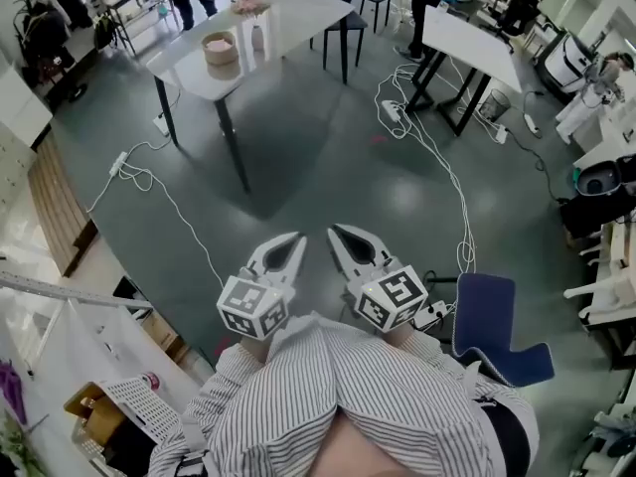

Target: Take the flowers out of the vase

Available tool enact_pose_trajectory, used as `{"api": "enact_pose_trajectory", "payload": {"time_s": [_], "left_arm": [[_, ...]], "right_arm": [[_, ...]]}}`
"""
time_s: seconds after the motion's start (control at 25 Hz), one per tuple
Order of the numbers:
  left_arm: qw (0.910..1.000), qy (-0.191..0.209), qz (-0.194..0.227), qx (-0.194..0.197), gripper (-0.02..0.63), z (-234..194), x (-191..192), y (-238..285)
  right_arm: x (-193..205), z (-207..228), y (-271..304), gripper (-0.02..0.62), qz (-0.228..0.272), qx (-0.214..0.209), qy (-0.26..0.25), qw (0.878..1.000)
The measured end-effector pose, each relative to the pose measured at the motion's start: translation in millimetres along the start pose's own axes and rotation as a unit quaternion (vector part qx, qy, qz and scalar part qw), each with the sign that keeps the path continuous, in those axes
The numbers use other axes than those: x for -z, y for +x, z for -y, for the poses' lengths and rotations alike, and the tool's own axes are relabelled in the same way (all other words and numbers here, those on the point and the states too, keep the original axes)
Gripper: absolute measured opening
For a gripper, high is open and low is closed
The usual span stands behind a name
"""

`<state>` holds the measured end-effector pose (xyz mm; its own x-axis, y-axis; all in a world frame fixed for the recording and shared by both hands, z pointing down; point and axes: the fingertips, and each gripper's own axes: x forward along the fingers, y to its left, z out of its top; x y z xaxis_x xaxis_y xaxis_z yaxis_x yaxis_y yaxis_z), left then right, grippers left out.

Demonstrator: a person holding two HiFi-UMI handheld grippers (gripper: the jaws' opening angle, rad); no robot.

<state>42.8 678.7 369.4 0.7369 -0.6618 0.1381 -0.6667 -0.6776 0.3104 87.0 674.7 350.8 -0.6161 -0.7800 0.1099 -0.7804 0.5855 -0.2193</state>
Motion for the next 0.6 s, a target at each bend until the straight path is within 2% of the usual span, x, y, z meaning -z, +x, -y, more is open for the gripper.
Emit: {"api": "enact_pose_trajectory", "payload": {"time_s": [0.12, 0.2, 0.36, 0.6], "left_arm": [[0.9997, 0.023, -0.011, -0.004, 0.012, -1, 2, 4], [0.9996, 0.024, -0.012, -0.001, 0.012, 2, 5, 6], [0.9997, 0.020, -0.010, 0.005, 0.012, 16, 16, 10], [0.9996, 0.002, -0.014, -0.025, 0.012, 18, 33, 17]], "right_arm": [[3, 0, -1, 0.015, -0.001, -0.009, 0.028, 1.000], [9, -1, -2, 0.015, -0.001, -0.014, 0.052, 0.999], [22, 0, -12, 0.015, -0.017, -0.012, 0.036, 0.999], [32, 20, -24, 0.015, -0.030, -0.003, 0.044, 0.999]]}}
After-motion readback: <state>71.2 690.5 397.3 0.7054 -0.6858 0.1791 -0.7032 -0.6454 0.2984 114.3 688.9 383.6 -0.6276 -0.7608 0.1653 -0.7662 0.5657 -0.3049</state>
